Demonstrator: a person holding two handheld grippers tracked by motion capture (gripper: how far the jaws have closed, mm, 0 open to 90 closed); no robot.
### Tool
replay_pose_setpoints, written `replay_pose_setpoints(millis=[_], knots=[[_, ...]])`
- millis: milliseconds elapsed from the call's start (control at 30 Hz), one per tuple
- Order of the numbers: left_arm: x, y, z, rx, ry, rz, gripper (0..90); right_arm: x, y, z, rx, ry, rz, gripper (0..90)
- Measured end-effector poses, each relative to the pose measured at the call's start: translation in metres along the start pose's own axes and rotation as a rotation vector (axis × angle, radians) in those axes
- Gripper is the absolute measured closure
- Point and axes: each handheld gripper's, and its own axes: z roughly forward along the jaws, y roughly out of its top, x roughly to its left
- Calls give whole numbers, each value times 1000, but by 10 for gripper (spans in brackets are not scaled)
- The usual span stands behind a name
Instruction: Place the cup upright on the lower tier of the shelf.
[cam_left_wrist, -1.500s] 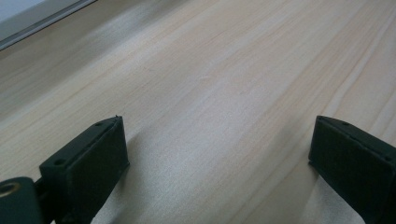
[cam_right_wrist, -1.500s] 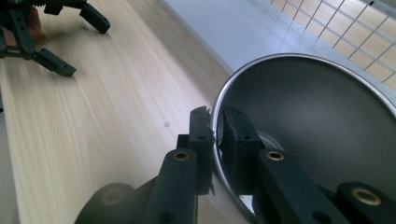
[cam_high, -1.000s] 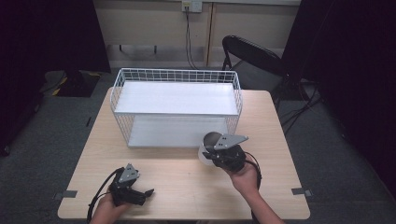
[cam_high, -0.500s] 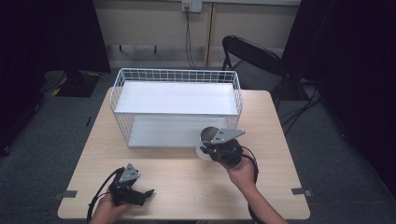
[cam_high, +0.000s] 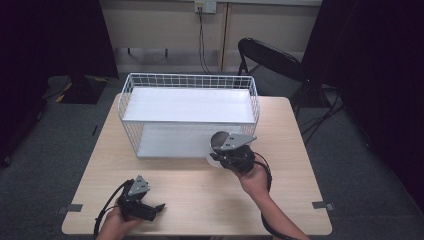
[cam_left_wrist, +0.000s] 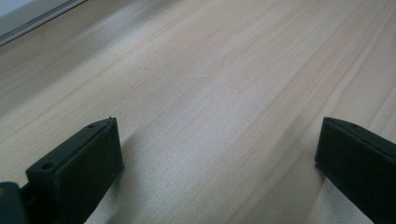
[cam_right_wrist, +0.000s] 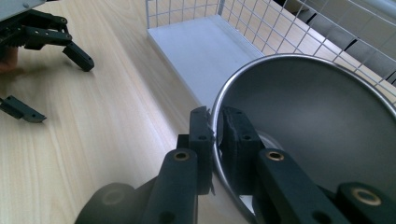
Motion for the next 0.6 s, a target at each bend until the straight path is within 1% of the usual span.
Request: replay_pose_setpoints(millis=[367, 600], knots=[[0, 0, 0, -1, 0, 0, 0, -5, 2, 9, 8, -10, -8, 824], [0, 0, 0, 0, 0, 0, 0, -6, 6, 15, 3, -26, -25, 824]])
